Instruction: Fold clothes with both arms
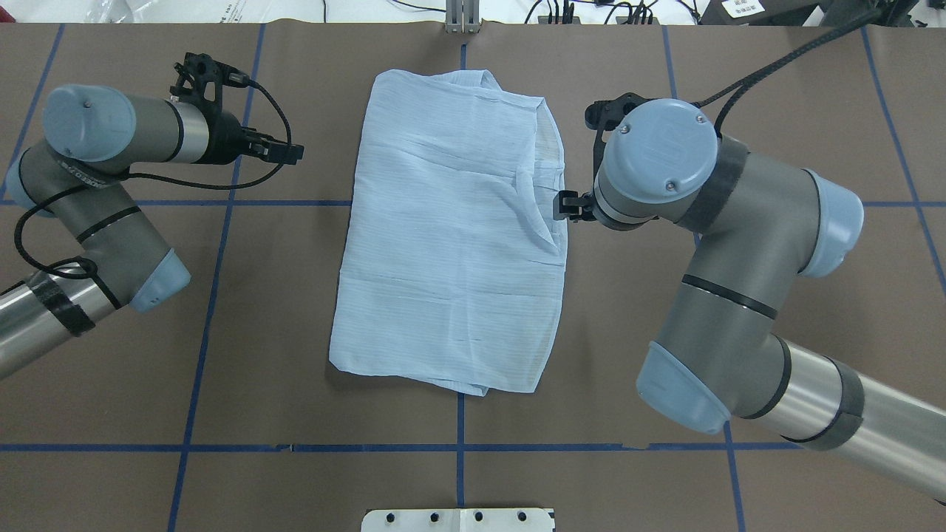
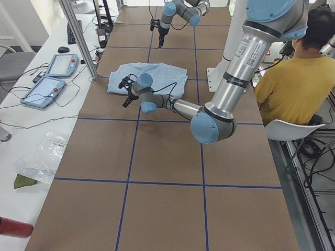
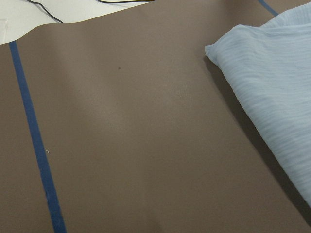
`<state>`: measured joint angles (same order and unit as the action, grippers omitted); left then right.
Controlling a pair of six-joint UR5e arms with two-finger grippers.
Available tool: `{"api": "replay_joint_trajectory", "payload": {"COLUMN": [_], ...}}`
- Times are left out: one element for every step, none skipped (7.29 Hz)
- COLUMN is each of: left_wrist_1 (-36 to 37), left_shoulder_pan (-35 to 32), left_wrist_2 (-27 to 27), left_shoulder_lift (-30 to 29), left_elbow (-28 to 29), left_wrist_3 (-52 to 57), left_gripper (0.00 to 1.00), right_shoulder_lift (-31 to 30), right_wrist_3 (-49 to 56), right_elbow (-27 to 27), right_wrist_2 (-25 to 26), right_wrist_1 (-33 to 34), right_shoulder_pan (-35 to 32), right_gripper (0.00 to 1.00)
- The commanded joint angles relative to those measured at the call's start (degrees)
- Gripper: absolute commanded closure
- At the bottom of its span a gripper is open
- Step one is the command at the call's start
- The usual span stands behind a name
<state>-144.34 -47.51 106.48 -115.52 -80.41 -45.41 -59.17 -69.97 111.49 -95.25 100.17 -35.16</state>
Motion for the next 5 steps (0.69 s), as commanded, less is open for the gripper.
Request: {"api": "replay_joint_trajectory", "payload": {"left_wrist_1": [1.6, 8.1, 16.9, 21.2, 21.4], "left_shoulder_pan": [5.2, 9.2, 14.2, 20.3, 25.1], "left_wrist_2": [1.4, 0.9, -2.2, -6.8, -9.7], "left_shoulder_lift": [5.4, 8.3, 10.0, 10.1, 10.4], "left_elbow": [-11.3, -19.5, -27.1, -29.3, -28.5], "left_wrist_3": [-8.7, -13.4, -18.1, -24.1, -29.2], "left_gripper": [0.0, 0.0, 0.0, 0.0, 0.0], "right_shoulder_lift": [-4.8, -4.9, -4.9, -5.0, -5.0], "right_wrist_3": [-16.0, -17.4, -17.8, -17.7, -17.8], "right_elbow": [1.9, 1.9, 1.9, 1.8, 1.8], "right_wrist_2": [-0.1, 0.1, 0.6, 1.7, 2.2], "right_wrist_1": [-13.6, -14.1, -14.1, -14.1, -14.1], "right_shoulder_pan": [1.2, 1.8, 2.2, 2.7, 3.2], "right_gripper": [0.0, 0.0, 0.0, 0.0, 0.0]}}
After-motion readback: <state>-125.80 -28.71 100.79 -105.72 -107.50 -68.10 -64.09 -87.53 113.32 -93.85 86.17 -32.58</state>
